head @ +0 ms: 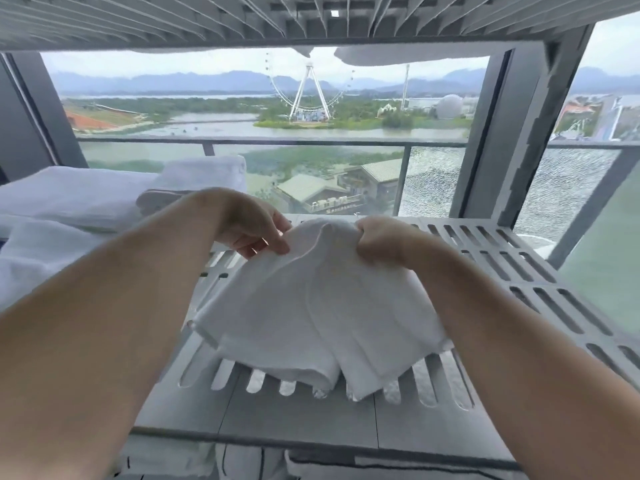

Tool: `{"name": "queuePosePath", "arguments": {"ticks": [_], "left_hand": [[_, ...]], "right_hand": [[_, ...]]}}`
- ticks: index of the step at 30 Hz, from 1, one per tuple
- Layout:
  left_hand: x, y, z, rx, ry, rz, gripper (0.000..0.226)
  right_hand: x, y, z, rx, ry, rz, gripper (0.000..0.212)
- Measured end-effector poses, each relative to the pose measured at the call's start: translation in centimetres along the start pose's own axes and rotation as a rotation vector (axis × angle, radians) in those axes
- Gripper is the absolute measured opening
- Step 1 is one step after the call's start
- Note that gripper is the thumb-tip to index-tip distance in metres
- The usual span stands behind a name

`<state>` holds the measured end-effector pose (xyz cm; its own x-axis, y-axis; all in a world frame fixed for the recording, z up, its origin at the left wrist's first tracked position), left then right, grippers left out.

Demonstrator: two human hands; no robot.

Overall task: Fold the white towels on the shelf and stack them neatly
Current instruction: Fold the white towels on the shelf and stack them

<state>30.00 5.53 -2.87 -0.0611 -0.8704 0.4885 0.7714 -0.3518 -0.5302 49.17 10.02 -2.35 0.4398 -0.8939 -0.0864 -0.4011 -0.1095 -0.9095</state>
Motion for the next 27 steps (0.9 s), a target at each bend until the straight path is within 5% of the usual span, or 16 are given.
{"name": "queuePosePath", "arguments": {"ticks": [2,4,8,10,12,15,17,21,24,27], "left_hand": [[0.7,-0.4,0.9,0.020,-0.035,-0.134,0.034],[0.4,-1.8,2.7,-0.035,-0.010,-0.039,0.030],[-0.6,-5.3,8.5,-0.725,0.307,0.979,0.032],[-1.0,-3.3,9.0,-0.738,0.474,1.163,0.027],[-3.0,-1.0,7.9,-0.759,0.506,1.062,0.020],[-5.9,1.7,5.3,-0.798,0.410,0.833,0.025],[-7.3,2.9,3.9,-0.860,0.356,0.730,0.034],[-8.3,3.6,1.7,-0.966,0.266,0.663,0.064],[-7.5,2.4,1.4,-0.921,0.237,0.904,0.051],[-7.6,0.9,2.3,-0.926,0.212,0.873,0.040]], "right_hand": [[0.1,-1.6,1.0,-0.003,0.044,-0.079,0.025],[-0.4,-4.5,1.7,0.064,0.044,0.102,0.028],[0.4,-8.6,2.2,0.365,0.046,0.883,0.037],[0.7,-6.8,2.1,0.396,-0.119,0.991,0.033],[0.3,-4.1,2.7,0.315,-0.234,0.867,0.025],[-1.4,0.5,5.5,0.264,-0.080,0.429,0.020],[-1.6,2.0,6.9,0.342,0.000,0.314,0.030],[-1.8,1.3,7.8,0.448,0.063,0.434,0.029],[-1.3,0.3,7.6,0.403,0.119,0.535,0.021],[-1.5,-0.7,7.5,0.277,0.234,0.515,0.010]]}}
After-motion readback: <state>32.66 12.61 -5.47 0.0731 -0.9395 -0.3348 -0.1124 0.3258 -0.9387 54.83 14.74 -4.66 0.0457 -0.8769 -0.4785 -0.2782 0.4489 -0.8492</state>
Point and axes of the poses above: each hand's wrist, its own x-axis away from the middle knuckle, its own y-axis out of the palm, z = x × y, the point moved 7 cm from there along -x, towards the middle knuckle, and after that the axes turned 7 degrees about z, right-handed, at the moved point
